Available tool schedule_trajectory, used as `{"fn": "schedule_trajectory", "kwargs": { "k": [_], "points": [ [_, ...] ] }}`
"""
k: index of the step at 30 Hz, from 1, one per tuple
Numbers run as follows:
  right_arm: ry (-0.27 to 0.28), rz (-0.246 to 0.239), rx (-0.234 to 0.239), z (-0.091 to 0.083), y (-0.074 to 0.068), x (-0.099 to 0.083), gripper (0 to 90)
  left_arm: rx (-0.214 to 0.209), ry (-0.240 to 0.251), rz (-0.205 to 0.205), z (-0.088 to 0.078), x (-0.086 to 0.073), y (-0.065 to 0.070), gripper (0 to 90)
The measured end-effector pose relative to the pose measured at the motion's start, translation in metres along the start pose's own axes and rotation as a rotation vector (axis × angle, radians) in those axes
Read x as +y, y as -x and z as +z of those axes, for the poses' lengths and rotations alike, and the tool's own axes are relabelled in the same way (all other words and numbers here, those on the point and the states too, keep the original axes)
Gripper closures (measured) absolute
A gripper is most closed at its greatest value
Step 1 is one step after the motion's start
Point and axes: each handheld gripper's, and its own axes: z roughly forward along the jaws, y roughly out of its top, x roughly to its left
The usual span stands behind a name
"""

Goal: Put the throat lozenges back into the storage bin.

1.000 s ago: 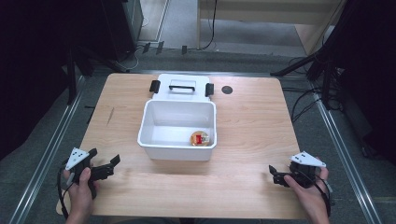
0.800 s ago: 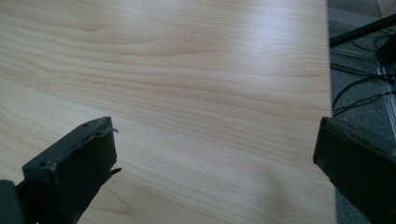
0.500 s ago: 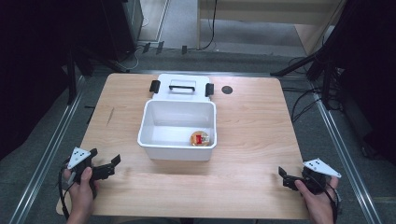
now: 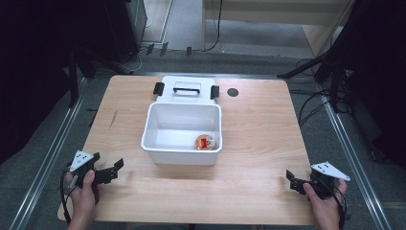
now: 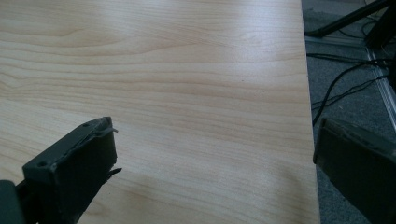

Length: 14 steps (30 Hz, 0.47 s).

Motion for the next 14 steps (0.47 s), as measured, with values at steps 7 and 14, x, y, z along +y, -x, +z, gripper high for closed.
{"fn": "schedule_trajectory", "kwargs": {
  "k": [7, 14],
  "points": [
    [-0.020, -0.026, -0.025, 0.0023, -0.0035, 0.0006, 0.0, 0.004, -0.013, 0.014, 0.0005, 0.0004, 0.0011, 0.0],
    [-0.041, -0.040, -0.028, 0.0044, -0.0043, 0.0013, 0.0, 0.002, -0.018, 0.008, 0.0009, 0.0007, 0.0006, 0.0]
  ]
}}
